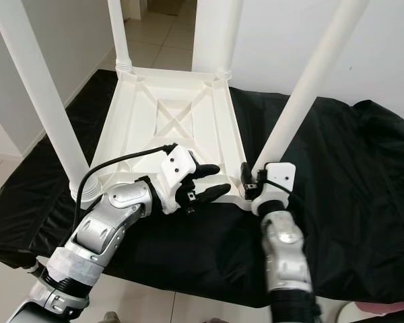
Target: Building children table
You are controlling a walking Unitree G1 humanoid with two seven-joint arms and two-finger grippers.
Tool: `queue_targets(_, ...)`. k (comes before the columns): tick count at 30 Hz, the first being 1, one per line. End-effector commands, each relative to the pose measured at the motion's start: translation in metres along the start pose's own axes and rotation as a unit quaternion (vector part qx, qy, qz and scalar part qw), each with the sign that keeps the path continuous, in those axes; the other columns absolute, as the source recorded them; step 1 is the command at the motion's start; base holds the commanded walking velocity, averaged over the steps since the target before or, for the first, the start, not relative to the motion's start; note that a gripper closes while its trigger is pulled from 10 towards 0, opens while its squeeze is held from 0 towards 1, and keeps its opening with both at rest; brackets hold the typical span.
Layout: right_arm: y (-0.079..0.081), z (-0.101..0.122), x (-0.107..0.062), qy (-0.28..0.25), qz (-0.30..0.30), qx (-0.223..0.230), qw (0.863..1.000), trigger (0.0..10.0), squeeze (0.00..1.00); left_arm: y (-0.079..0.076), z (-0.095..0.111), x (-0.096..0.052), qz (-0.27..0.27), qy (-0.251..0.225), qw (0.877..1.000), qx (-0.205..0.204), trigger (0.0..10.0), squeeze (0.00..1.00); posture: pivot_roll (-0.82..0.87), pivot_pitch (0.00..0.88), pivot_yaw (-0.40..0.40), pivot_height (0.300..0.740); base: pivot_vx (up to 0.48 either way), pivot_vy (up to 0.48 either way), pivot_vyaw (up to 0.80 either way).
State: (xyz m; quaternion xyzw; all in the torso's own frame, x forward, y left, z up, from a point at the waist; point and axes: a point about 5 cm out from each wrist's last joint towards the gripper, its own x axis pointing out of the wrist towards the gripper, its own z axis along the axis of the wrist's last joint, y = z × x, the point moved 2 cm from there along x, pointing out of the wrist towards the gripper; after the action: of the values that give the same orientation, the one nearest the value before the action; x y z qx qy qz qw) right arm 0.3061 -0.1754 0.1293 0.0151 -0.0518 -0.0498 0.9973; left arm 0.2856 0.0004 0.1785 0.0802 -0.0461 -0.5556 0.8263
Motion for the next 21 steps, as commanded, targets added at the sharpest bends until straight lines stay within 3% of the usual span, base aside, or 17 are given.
queue_targets(1,-0.008,-0.013,-0.006,0.034,-0.049,-0.004,0.998,0.0,0.00,0.002,-0.003,0.000,0.022,0.010,1.000,0.000,10.0,0.00,-0.10,0.000,-0.044,0.740,0.000,0.000,0.00)
queue_targets(4,-0.002,-0.013,-0.005,0.035,-0.046,0.009,0.998,0.0,0.00,0.004,-0.003,-0.001,0.023,0.011,1.000,0.000,10.0,0.00,-0.10,0.000,-0.038,0.740,0.000,0.000,0.00)
queue_targets(5,0.002,-0.012,-0.005,0.031,-0.039,0.016,0.999,4.5,0.00,0.004,-0.003,-0.002,0.024,0.013,1.000,0.001,10.0,0.00,-0.10,0.000,-0.035,0.740,0.000,0.000,0.00)
queue_targets(6,0.005,-0.009,-0.006,0.025,-0.040,0.013,0.999,10.0,0.00,0.005,-0.003,-0.003,0.024,0.014,1.000,0.002,10.0,0.00,-0.10,0.000,-0.031,0.740,0.000,0.000,0.00)
queue_targets(7,0.007,-0.007,-0.007,0.021,-0.032,0.018,0.999,10.0,0.00,0.005,-0.003,-0.003,0.023,0.015,1.000,0.005,10.0,0.00,-0.09,0.000,-0.026,0.740,0.000,0.000,0.00)
queue_targets(8,0.005,-0.004,-0.009,0.012,-0.032,0.014,0.999,10.0,1.00,0.006,-0.003,-0.005,0.023,0.017,1.000,0.006,10.0,0.00,-0.09,0.000,-0.025,0.740,0.000,0.000,0.00)
queue_targets(15,0.002,0.004,-0.017,-0.015,-0.037,0.004,0.999,10.0,1.00,0.007,-0.003,-0.006,0.023,0.019,1.000,0.007,10.0,0.00,-0.09,0.000,-0.021,0.740,0.000,0.000,0.00)
queue_targets(16,0.002,0.006,-0.023,-0.024,-0.030,-0.001,0.999,10.0,0.00,0.007,-0.002,-0.007,0.023,0.020,1.000,0.008,10.0,0.00,-0.09,0.000,-0.021,0.740,0.000,0.000,0.00)
queue_targets(21,0.002,0.002,-0.042,-0.021,-0.013,-0.012,1.000,10.0,0.00,0.011,-0.003,-0.010,0.028,0.023,0.999,0.010,10.0,0.00,-0.10,0.000,-0.016,0.740,0.000,0.000,0.00)
